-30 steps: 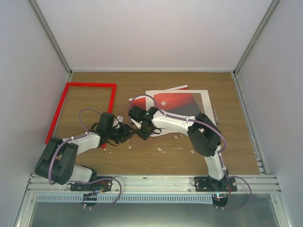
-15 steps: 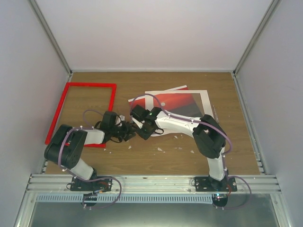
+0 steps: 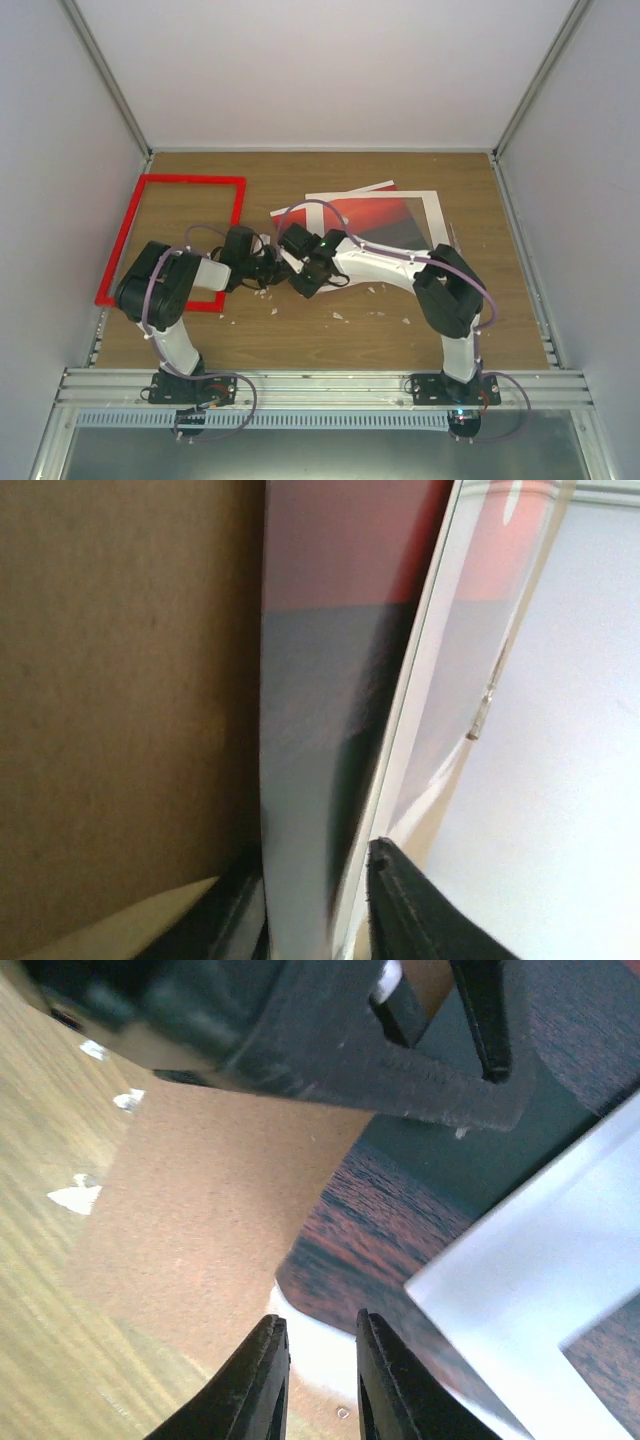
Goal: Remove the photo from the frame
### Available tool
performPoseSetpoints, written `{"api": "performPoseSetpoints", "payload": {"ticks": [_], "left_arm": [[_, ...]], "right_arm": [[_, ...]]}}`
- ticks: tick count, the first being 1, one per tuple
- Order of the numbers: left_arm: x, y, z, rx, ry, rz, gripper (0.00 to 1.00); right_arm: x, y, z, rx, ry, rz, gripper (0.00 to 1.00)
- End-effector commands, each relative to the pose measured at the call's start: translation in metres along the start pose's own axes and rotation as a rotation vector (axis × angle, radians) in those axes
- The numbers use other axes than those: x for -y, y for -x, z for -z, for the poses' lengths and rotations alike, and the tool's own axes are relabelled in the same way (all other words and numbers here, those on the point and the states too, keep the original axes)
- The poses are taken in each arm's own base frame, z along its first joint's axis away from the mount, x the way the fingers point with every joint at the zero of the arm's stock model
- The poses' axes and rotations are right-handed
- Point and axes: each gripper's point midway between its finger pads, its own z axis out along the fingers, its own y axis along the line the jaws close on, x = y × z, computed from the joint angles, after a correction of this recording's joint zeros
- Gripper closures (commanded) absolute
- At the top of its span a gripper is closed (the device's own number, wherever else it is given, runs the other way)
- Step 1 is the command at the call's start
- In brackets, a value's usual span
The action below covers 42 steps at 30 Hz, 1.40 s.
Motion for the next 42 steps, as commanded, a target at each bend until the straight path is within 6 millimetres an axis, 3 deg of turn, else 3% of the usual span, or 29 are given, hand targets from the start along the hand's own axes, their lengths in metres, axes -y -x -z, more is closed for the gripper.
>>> {"api": "performPoseSetpoints", "payload": {"ticks": [1,8,11,18,26,35,42], "left_arm": [[-0.006,0.009,-0.005,0.034,0.048,-0.034,0.77],[-0.014,0.011,-0.004,0.048,0.080,-0.063,0.94],[-0.016,0.009,-0.004,0.043,0.082,-0.080,1.00],[-0.005,0.013,0.009,0.091,0.123,-0.171,1.00],[0.011,0.020,0.039,0.189,0.214,-0.274,1.00],[0.038,0.031,0.084,0.300,0.357,-0.395,1.00],[0.071,0.038,0.139,0.408,0.504,-0.509,1.00]], "right_arm": [[-0.010,0.017,0.032,0.109,0.044,-0.011,0.76],[0.004,0.025,0.058,0.182,0.011,-0.054,0.54],[0.018,0.019,0.048,0.164,-0.037,-0.092,0.41],[0.054,0.019,0.033,0.183,-0.161,-0.191,0.24],[0.079,0.036,0.026,0.242,-0.213,-0.267,0.16],[0.083,0.042,0.020,0.275,-0.181,-0.302,0.12],[0.093,0.032,0.028,0.295,-0.201,-0.337,0.09]]}}
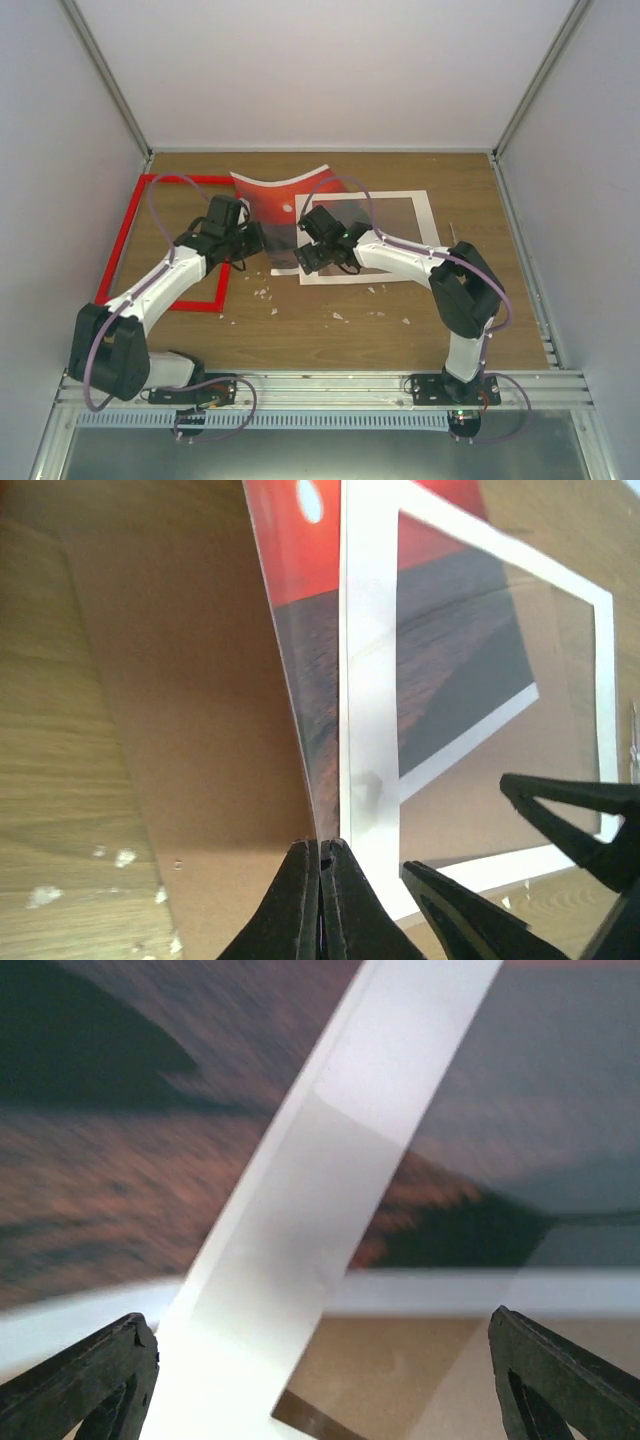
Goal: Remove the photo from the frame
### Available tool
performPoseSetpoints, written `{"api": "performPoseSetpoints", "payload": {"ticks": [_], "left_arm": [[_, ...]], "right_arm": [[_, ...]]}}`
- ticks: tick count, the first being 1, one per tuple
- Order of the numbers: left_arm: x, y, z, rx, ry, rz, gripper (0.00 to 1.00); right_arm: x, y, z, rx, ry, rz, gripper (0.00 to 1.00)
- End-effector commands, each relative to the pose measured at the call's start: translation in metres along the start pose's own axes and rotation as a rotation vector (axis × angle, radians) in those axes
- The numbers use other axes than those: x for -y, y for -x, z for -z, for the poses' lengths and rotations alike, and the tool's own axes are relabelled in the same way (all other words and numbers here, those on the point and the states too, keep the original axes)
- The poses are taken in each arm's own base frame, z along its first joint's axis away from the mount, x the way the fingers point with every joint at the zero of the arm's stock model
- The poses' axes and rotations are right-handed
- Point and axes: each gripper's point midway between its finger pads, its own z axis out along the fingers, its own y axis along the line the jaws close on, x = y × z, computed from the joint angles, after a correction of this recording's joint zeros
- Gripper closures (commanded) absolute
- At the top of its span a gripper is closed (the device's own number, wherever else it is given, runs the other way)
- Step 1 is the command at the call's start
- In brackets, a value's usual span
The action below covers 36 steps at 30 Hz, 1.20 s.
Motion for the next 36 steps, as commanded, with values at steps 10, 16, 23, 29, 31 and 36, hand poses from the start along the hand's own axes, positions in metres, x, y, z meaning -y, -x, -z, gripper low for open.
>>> {"api": "performPoseSetpoints", "payload": {"ticks": [10,16,23,29,31,36], "left_arm": [[0.009,0.050,0.116,0.189,0.221,-0.211,1.00],[0.031,0.071,0.166,0.281,0.215,-0.256,1.00],[0.060,0.091,0.211,0.364,0.165,-0.296,1.00],[0.102,0.093,0.228,0.358,-0.010,-0.345,1.00],[0.119,0.091,0.228,0.339,-0.098,-0.356,1.00],[0.154,0.085,0.221,0.278,-0.285,-0.354,1.00]], "right_arm": [[0.029,-0.007,0.023,0.066,-0.026,-0.076,0.04],[0.037,-0.010,0.033,0.084,-0.006,-0.103,0.03],[0.051,-0.015,0.047,0.106,-0.020,-0.140,0.02],[0.072,-0.018,0.067,0.159,-0.075,-0.184,0.00],[0.080,-0.017,0.077,0.188,-0.091,-0.203,0.00],[0.101,-0.021,0.104,0.259,-0.163,-0.257,0.00]]}}
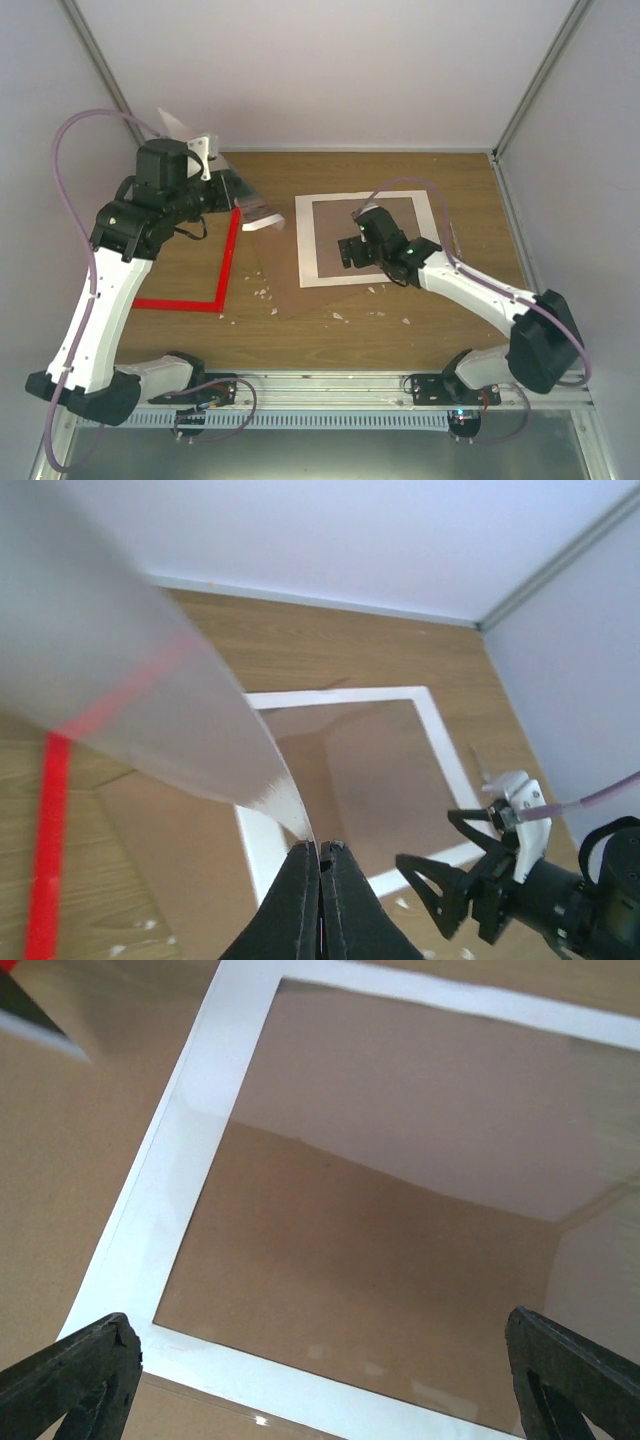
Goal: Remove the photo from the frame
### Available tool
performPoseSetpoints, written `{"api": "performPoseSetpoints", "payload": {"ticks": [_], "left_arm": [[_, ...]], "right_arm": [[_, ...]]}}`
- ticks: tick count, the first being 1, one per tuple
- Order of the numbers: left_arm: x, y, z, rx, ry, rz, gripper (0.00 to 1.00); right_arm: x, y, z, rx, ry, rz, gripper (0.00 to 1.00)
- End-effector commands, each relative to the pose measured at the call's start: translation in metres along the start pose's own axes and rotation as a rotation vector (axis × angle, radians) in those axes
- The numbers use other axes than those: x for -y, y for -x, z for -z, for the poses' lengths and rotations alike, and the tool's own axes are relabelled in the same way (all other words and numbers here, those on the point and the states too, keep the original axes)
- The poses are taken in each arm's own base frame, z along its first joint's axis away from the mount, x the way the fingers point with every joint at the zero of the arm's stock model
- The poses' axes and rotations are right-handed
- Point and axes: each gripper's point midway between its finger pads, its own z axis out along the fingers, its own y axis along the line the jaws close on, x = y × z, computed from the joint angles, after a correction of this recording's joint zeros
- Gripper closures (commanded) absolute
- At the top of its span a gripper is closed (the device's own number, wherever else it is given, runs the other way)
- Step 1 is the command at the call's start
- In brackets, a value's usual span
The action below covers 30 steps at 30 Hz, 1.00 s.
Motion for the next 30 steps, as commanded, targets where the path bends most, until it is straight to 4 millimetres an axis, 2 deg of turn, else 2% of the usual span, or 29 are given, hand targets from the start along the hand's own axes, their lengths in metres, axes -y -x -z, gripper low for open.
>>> {"api": "performPoseSetpoints", "payload": {"ticks": [1,8,14,21,25,30], "left_arm": [[0.048,0.011,-0.007,-0.007,-0.248,0.012,1.00],[0.104,0.016,-0.010,-0.019,-0.496,0.033,1.00],[0.153,0.006,-0.027,-0.078,-0.655,0.019,1.00],[0.198,-0.010,-0.047,-0.118,-0.748,-0.009,1.00],[0.213,-0.015,-0.051,-0.121,-0.786,-0.036,1.00],[0.200,-0.038,-0.065,-0.152,-0.751,-0.039,1.00]], "right_arm": [[0.027,0.014,0.026,0.111,-0.095,-0.079,0.00],[0.059,0.021,0.074,0.264,-0.193,-0.178,0.01],[0.084,0.027,0.115,0.383,-0.263,-0.257,0.00],[0.093,0.026,0.138,0.451,-0.264,-0.292,0.00],[0.098,0.028,0.150,0.473,-0.277,-0.300,0.00],[0.099,0.034,0.167,0.524,-0.257,-0.296,0.00]]}}
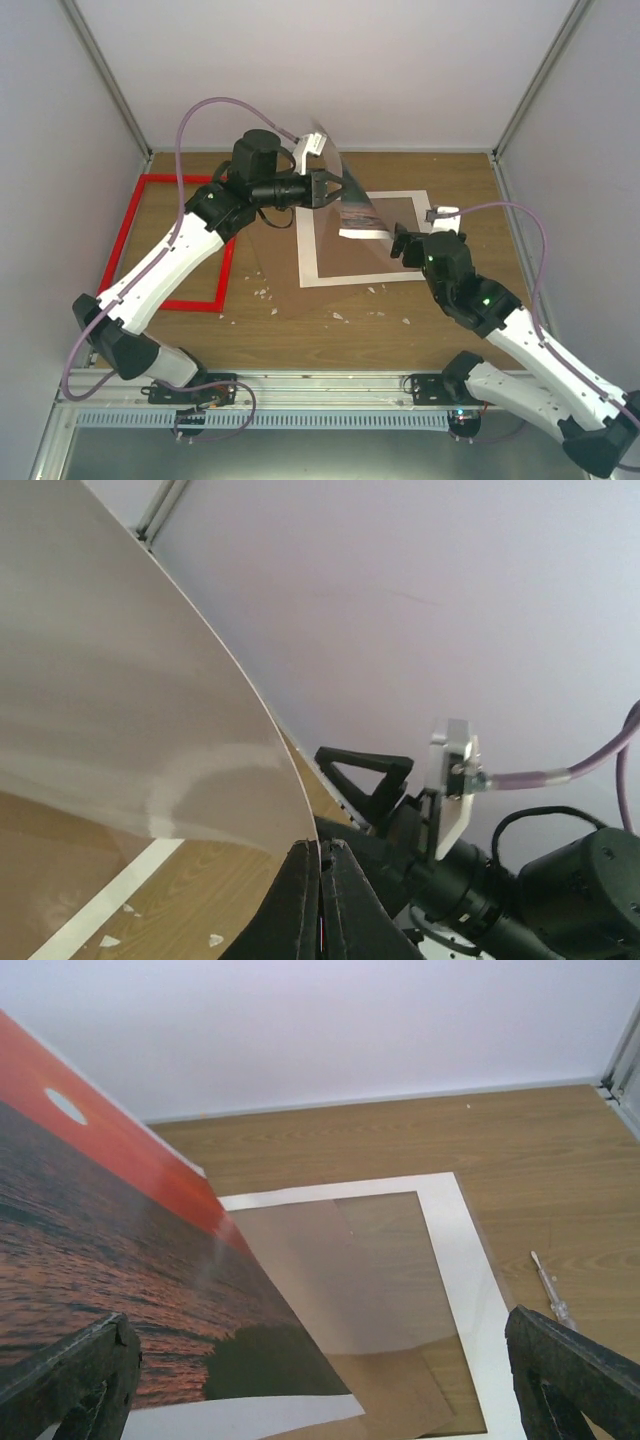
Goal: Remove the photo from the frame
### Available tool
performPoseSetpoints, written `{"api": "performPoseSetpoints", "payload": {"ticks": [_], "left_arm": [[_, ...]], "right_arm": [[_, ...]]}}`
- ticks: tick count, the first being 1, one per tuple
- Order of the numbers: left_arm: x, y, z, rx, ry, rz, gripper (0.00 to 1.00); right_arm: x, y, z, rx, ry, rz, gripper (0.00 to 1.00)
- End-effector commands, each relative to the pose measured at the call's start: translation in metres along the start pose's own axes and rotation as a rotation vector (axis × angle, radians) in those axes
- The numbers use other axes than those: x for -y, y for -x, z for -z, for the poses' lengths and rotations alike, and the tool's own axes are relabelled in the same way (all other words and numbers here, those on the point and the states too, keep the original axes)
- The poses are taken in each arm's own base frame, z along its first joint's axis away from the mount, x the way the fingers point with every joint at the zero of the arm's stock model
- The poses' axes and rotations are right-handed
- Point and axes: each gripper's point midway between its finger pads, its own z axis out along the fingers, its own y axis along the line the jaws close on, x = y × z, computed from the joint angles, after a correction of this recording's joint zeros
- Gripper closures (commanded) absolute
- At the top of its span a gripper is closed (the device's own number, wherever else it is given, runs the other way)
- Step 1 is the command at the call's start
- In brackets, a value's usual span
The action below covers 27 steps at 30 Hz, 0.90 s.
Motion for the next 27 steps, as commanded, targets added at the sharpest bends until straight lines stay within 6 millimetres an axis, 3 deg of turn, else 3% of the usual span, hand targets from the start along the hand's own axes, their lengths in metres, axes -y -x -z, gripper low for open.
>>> {"api": "performPoseSetpoints", "payload": {"ticks": [1,4,9,18,22,27], "left_arm": [[0.005,-0.003,0.006,0.048,-0.035,-0.052,1.00],[-0.020,-0.025,0.008,0.030,0.018,-0.022,1.00],[-0.077,-0.067,0.019,0.002,0.125,0.070,1.00],[-0.187,-0.144,0.048,-0.083,0.360,0.219,1.00],[-0.224,-0.170,0.048,-0.148,0.425,0.269,1.00],[-0.262,-0.184,0.044,-0.200,0.521,0.285,1.00]], "right_arm": [[0.009,0.017,0.013,0.064,-0.009,-0.030,0.00],[0.005,0.021,0.016,0.081,0.026,-0.030,0.00],[-0.007,0.021,0.015,0.087,0.092,-0.002,0.00],[-0.025,-0.002,0.000,0.036,0.161,0.037,0.01],[-0.034,-0.015,-0.010,0.000,0.182,0.052,0.00],[-0.041,-0.029,-0.020,-0.031,0.205,0.060,0.00]]}}
